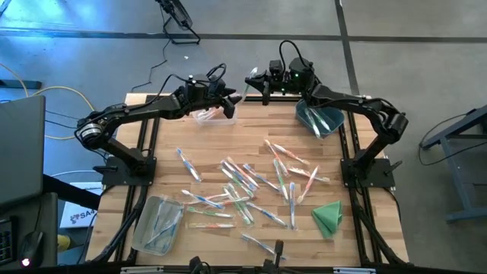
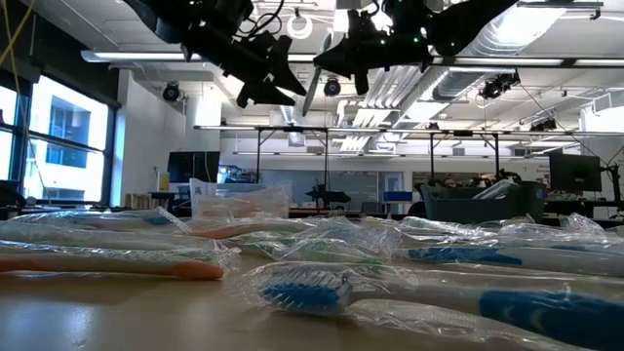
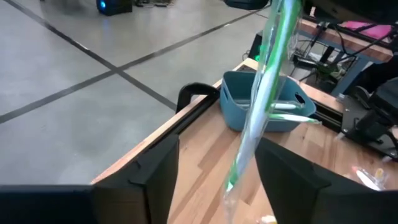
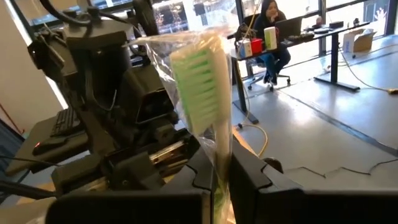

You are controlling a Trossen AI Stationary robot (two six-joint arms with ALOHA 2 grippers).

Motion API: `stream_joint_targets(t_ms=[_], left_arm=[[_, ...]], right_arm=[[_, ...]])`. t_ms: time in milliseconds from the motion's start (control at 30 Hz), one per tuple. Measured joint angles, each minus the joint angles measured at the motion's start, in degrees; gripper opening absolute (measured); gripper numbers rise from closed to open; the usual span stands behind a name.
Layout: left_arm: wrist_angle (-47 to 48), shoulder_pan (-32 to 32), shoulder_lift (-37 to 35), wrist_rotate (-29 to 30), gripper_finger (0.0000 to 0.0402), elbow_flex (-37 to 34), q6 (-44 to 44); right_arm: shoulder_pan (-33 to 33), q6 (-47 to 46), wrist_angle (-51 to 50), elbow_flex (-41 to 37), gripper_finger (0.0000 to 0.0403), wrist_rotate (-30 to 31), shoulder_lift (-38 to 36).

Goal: Pick & Place Toothbrushes
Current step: Put the green toothbrush into the blue bin

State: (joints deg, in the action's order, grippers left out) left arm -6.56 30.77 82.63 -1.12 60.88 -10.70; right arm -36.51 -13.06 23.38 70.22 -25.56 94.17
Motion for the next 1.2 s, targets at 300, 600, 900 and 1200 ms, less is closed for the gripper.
stream_joint_targets(t_ms=[300,600,900,1200], left_arm=[[2.3,0.7,-2.3,2.3,0.0217,0.0,3.7],[11.7,6.4,-8.8,2.4,0.0218,0.1,3.0],[12.5,9.1,-8.6,2.4,0.0218,0.1,2.5],[12.5,9.0,-8.5,2.2,0.0218,0.0,2.5]], right_arm=[[-5.8,-0.5,-3.0,0.0,0.0015,0.0,-0.4],[-13.0,6.0,-26.6,0.0,0.0015,11.7,-9.3],[-17.6,6.9,-54.4,0.0,0.0015,24.0,-14.4],[-19.2,6.1,-68.8,0.0,0.0015,33.9,-14.6]])
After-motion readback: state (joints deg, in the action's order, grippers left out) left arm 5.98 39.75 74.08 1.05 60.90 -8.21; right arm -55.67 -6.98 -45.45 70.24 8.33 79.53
